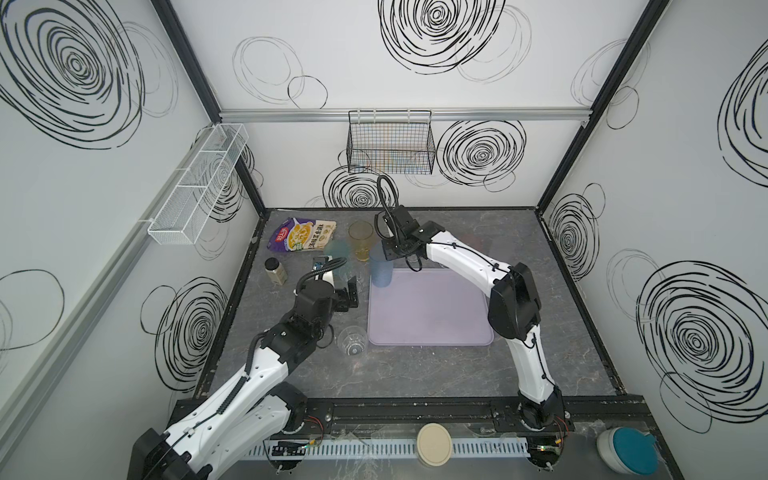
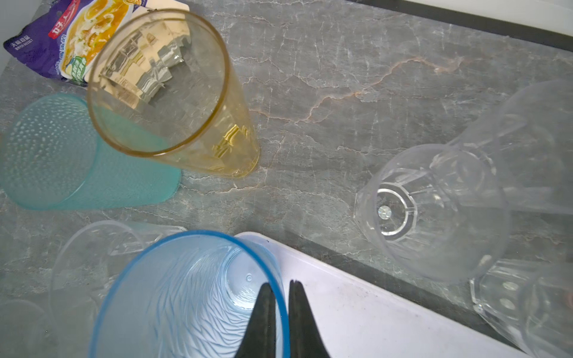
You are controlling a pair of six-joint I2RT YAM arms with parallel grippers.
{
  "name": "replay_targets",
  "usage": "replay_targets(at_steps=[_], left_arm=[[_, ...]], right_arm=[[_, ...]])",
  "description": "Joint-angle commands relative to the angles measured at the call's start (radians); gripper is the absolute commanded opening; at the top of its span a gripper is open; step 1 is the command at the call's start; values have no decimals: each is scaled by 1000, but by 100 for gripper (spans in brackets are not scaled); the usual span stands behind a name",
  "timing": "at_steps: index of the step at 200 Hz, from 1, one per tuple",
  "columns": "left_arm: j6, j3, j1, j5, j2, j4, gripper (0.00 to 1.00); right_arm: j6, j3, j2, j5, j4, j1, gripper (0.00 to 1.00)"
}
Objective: Place the glasses into the tray
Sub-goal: Place the glass on the tray.
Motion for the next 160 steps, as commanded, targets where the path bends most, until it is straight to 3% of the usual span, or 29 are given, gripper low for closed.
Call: replay_targets(at_steps=[1,37,160], left_arm=[[-6,-6,-4,3,-3,49,100],[-13,-5,-4,1,0,55,100],[-2,53,27,3,-7,-15,100]], right_arm=[[6,8,7,6,-43,-6,0],[-7,-3,-4,14,-44,14,0],[0,-37,-71,12,-23,30,32]])
